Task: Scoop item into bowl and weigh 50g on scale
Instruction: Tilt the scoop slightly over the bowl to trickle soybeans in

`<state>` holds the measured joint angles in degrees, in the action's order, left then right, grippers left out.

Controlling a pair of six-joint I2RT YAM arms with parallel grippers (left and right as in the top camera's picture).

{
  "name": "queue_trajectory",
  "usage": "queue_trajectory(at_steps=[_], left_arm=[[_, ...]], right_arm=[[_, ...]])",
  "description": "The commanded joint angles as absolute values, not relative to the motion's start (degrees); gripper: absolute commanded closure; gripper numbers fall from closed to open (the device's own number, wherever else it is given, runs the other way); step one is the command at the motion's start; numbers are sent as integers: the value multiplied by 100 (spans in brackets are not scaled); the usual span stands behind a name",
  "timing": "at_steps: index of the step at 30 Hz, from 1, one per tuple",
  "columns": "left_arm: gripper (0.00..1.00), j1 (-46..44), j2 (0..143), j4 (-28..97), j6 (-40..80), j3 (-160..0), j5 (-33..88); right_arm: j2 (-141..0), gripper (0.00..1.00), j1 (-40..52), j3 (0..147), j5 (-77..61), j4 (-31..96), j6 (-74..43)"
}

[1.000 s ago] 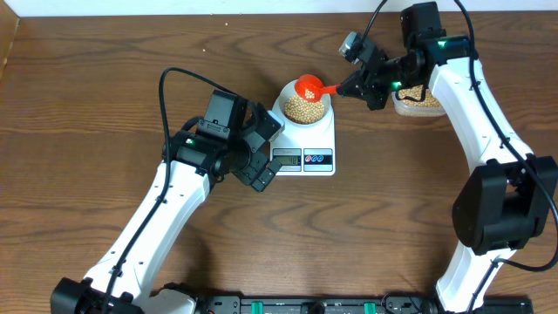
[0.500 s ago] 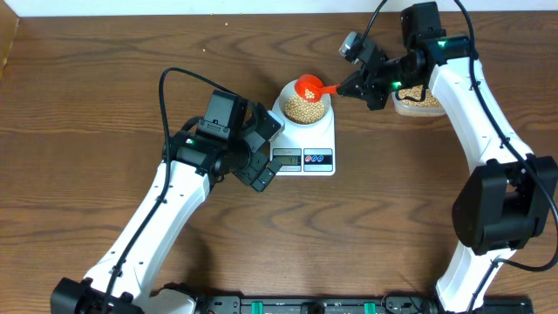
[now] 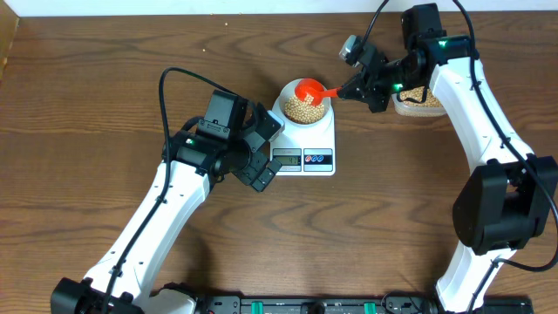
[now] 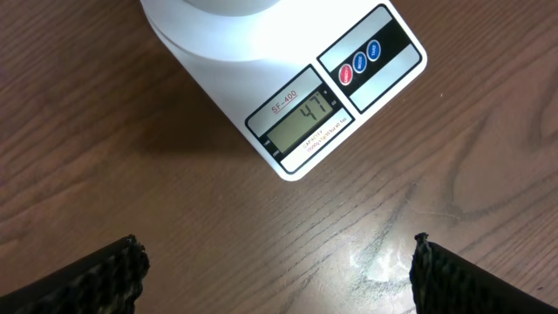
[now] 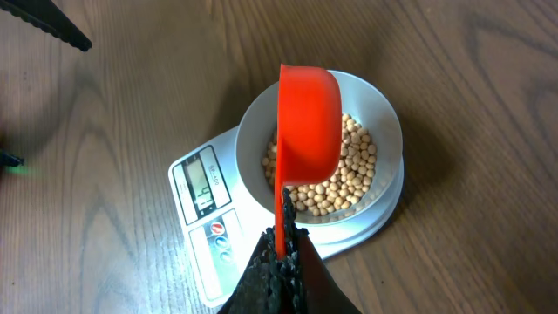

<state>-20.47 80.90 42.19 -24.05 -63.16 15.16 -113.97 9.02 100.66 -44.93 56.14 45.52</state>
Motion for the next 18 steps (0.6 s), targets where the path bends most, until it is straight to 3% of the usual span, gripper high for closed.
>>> queue_trajectory(at_steps=[1, 18], left_arm=[[2, -2047, 8036, 4241, -2458, -6484, 1605], [2, -2049, 8036, 4241, -2458, -6484, 1605]], right_arm=[[-11386, 99, 893, 10147, -4534, 5616, 4545], [-11386, 99, 895, 10147, -4534, 5614, 4482]])
